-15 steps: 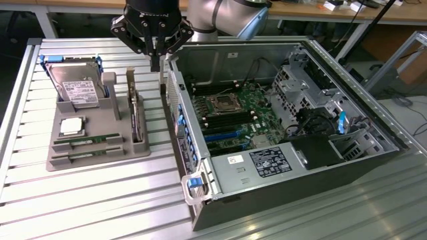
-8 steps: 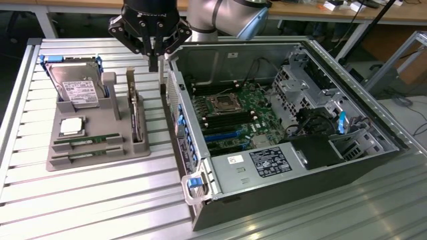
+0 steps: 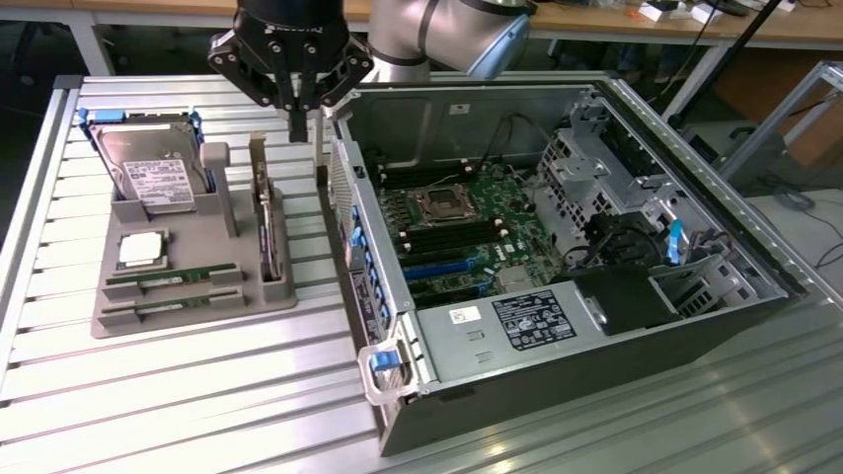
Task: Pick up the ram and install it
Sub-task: 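Reach for the ram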
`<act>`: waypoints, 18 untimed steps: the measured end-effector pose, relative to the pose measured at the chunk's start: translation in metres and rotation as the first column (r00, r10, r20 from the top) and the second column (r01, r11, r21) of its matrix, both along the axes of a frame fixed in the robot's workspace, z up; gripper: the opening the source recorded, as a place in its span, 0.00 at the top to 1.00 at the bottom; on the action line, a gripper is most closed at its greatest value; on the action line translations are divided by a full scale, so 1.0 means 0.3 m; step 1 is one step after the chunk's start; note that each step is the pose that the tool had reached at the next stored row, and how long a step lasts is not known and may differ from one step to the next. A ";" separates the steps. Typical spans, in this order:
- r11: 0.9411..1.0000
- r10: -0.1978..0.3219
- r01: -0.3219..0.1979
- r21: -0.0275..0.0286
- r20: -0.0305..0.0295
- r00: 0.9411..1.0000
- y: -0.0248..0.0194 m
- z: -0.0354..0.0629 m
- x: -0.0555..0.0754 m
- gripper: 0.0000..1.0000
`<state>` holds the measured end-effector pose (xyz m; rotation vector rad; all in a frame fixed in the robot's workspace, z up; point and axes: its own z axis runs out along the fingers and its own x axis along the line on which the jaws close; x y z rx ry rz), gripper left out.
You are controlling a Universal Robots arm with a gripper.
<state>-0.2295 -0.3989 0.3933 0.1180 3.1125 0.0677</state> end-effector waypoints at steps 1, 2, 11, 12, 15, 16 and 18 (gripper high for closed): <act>1.000 0.000 0.000 0.000 0.000 1.000 0.000 0.000 -0.001 0.90; 1.000 0.000 0.000 0.000 0.000 1.000 0.000 0.000 -0.003 0.90; 1.000 0.000 0.000 0.000 0.000 1.000 0.000 0.000 -0.016 0.90; 1.000 0.000 0.000 0.000 0.000 1.000 0.000 0.000 -0.018 0.90; 1.000 0.000 0.000 0.000 0.000 1.000 0.000 0.000 -0.022 0.90; 1.000 0.000 0.000 0.000 0.000 1.000 0.000 0.000 -0.023 0.90; 1.000 0.000 0.000 0.000 0.000 1.000 0.000 0.000 -0.025 0.90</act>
